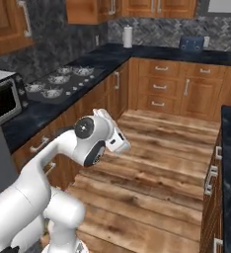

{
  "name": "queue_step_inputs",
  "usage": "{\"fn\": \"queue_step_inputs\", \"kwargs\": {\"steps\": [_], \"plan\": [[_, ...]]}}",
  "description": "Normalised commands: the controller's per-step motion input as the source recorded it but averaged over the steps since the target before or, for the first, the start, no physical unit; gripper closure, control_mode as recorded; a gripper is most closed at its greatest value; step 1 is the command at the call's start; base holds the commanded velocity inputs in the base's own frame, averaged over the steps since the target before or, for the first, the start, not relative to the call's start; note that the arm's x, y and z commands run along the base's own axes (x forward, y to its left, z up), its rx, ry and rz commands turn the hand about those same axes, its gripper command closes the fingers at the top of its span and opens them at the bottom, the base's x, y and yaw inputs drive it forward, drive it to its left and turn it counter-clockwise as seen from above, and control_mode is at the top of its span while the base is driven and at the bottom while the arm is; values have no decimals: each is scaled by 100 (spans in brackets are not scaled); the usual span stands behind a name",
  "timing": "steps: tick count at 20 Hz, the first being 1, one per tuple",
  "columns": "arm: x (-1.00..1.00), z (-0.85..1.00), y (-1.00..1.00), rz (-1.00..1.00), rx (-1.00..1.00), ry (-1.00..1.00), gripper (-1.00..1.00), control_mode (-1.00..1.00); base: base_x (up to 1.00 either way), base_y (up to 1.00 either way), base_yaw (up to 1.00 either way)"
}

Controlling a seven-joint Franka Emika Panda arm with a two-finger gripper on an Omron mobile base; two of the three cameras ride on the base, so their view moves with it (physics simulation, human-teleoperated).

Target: Pick up the knife from the drawer and place it on the cutting board. Then place the meat from the plate to the cutting board.

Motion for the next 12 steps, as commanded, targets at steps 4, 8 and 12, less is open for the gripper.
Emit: {"fn": "queue_step_inputs", "kwargs": {"steps": [4,8,12], "plan": [[0,0,0,0,0,0,-100,100,49,-41,-63],[0,0,0,0,0,0,-100,100,31,-41,-80],[0,0,0,0,0,0,-100,100,22,-43,-82]]}}
